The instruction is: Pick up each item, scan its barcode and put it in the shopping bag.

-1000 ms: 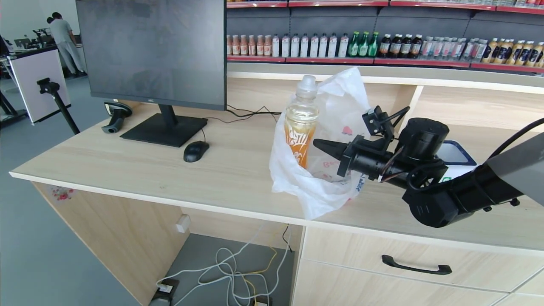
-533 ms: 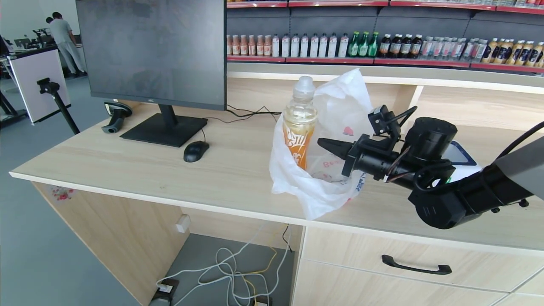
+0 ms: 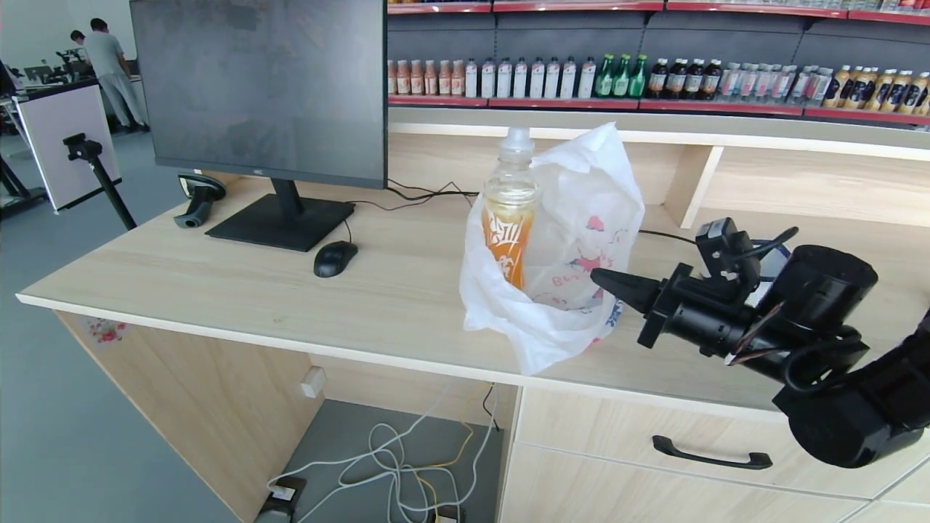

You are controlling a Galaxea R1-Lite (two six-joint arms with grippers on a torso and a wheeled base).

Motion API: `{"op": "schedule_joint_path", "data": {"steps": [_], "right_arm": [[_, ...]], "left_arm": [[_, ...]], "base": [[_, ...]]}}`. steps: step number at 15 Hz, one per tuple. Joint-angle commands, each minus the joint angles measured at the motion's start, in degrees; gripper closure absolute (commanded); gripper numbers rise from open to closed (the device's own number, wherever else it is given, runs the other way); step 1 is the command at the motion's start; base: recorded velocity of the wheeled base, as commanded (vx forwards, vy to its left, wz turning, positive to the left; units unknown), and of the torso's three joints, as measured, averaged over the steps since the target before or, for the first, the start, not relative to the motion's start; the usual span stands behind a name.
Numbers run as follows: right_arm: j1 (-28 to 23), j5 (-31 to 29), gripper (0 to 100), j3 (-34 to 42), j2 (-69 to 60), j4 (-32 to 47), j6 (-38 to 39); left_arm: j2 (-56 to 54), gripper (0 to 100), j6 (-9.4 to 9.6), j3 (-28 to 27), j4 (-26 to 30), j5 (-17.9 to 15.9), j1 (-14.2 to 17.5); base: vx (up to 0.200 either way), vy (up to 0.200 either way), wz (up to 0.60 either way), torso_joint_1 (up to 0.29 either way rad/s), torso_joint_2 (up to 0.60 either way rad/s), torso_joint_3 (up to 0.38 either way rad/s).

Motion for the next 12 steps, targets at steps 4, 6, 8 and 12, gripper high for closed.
{"op": "schedule_joint_path", "data": {"steps": [4,6,8,12], "right_arm": [[-3.5,-12.3,100,11.4,-6.5,-7.8,-1.0],[-3.6,-12.3,100,9.5,-7.7,-7.8,-1.1],[-4.5,-12.3,100,10.2,-8.0,-7.8,-0.9],[-4.9,-12.3,100,11.2,-9.0,-7.8,-0.7]], "left_arm": [[0.0,0,-0.02,0.0,0.0,0.0,0.1],[0.0,0,-0.02,0.0,0.0,0.0,0.0],[0.0,0,0.07,0.0,0.0,0.0,0.1],[0.0,0,0.07,0.0,0.0,0.0,0.0]], "base": [[0.0,0.0,0.0,0.0,0.0,0.0],[0.0,0.0,0.0,0.0,0.0,0.0],[0.0,0.0,0.0,0.0,0.0,0.0],[0.0,0.0,-0.45,0.002,0.0,-0.001]]}}
